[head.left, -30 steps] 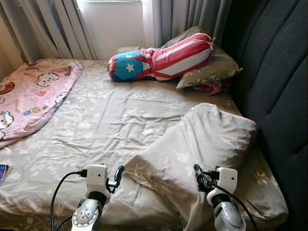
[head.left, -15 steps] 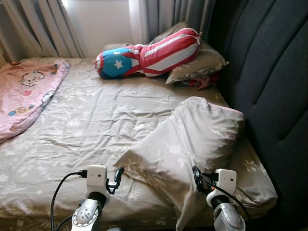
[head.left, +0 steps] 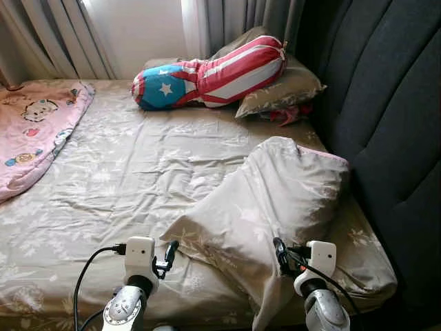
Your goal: Clean up the room
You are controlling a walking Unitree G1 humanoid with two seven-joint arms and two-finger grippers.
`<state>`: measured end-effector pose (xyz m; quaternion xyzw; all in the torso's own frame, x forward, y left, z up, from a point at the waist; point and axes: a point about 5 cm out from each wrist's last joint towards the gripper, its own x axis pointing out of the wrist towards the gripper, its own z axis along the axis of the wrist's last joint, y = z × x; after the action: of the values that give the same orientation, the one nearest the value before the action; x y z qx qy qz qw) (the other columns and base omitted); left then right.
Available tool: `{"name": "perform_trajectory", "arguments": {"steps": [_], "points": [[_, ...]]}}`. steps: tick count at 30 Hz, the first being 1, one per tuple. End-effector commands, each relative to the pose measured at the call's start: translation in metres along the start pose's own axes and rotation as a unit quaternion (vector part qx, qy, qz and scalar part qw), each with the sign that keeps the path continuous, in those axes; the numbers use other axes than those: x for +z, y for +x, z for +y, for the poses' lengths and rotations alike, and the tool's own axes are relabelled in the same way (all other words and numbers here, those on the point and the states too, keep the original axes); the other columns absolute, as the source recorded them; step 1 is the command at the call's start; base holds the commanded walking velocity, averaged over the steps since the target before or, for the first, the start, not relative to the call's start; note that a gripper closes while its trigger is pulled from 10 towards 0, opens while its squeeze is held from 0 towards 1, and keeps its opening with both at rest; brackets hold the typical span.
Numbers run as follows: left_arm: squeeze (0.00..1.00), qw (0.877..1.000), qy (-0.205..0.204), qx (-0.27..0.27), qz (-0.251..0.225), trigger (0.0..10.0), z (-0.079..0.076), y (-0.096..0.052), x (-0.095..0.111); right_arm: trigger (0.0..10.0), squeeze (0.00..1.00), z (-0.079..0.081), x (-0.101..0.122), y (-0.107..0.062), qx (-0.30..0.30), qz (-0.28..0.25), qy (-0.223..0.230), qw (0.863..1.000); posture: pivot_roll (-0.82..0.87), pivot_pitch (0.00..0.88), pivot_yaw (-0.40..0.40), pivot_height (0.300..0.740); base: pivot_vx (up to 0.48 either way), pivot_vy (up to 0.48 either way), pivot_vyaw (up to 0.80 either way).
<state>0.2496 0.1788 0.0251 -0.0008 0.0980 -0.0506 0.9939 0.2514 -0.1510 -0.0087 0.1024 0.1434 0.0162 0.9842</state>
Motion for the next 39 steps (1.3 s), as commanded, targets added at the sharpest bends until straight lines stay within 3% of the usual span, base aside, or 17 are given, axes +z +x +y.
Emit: {"name": "perform_trajectory", "arguments": {"steps": [1,24,32,39], "points": [[0.00,1.000,-0.002,-0.002,0.000,10.0,0.001,0.001,0.001,10.0,0.00,0.002,-0.002,0.002,0.003,0.011,-0.003,1.000,-0.04,0.000,-0.004,0.657,0.326,0.000,0.00],[0.00,1.000,-0.003,-0.004,-0.003,10.0,0.001,0.003,0.003,10.0,0.00,-0.001,-0.005,0.002,-0.007,0.024,-0.008,1.000,-0.04,0.002,-0.004,0.657,0.412,0.000,0.00],[0.00,1.000,-0.002,-0.005,-0.001,10.0,0.001,0.003,0.003,10.0,0.00,0.000,-0.009,0.002,-0.008,0.039,-0.003,0.999,-0.04,0.003,-0.005,0.657,0.032,0.000,0.00],[0.00,1.000,-0.002,-0.005,0.000,10.0,0.001,0.001,0.002,10.0,0.00,-0.008,-0.013,0.005,-0.049,0.062,0.047,0.996,-0.03,0.005,-0.002,0.657,0.000,0.000,0.00]]}}
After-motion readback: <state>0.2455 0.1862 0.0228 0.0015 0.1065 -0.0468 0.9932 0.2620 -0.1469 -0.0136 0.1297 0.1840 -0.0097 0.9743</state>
